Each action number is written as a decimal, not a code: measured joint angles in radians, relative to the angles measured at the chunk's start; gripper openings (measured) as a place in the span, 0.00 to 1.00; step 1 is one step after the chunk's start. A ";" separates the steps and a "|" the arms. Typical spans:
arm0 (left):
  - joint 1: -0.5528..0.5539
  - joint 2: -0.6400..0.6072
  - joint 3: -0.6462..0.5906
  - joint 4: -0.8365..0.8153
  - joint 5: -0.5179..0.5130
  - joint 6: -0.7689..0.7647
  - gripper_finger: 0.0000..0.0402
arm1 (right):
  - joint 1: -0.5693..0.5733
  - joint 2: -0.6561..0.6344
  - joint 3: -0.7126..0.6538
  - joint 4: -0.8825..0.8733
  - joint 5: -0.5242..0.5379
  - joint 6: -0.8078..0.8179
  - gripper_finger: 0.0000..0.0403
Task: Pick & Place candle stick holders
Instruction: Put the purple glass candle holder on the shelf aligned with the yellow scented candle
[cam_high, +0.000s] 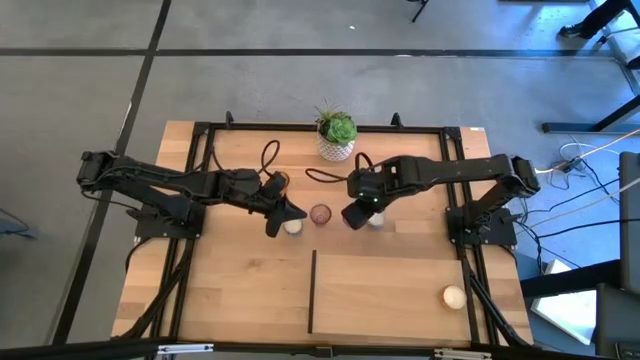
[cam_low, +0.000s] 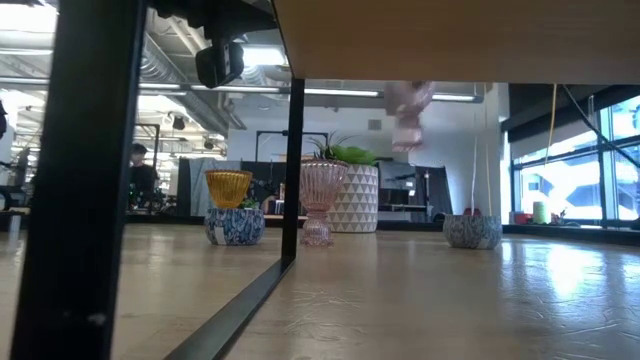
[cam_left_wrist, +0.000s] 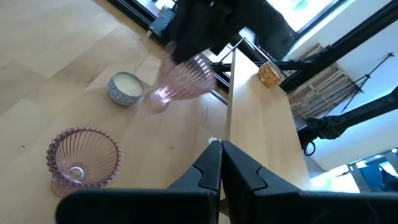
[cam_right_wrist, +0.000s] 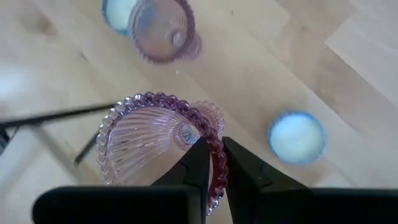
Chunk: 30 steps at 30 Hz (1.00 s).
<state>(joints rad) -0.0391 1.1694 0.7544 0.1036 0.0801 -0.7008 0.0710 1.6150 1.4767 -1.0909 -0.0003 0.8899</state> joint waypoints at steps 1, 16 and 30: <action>-0.001 0.000 0.000 0.000 0.000 0.001 0.01 | 0.007 0.000 0.026 -0.040 0.000 -0.008 0.10; -0.009 0.012 0.000 0.001 -0.005 0.018 0.01 | 0.159 -0.002 0.313 -0.446 -0.067 -0.030 0.10; -0.122 0.081 0.041 0.221 0.033 0.079 0.01 | 0.416 -0.009 0.317 -0.481 -0.124 0.161 0.10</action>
<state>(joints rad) -0.1609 1.2500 0.7954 0.3244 0.1128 -0.6214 0.4872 1.6062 1.7935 -1.5715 -0.1241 1.0513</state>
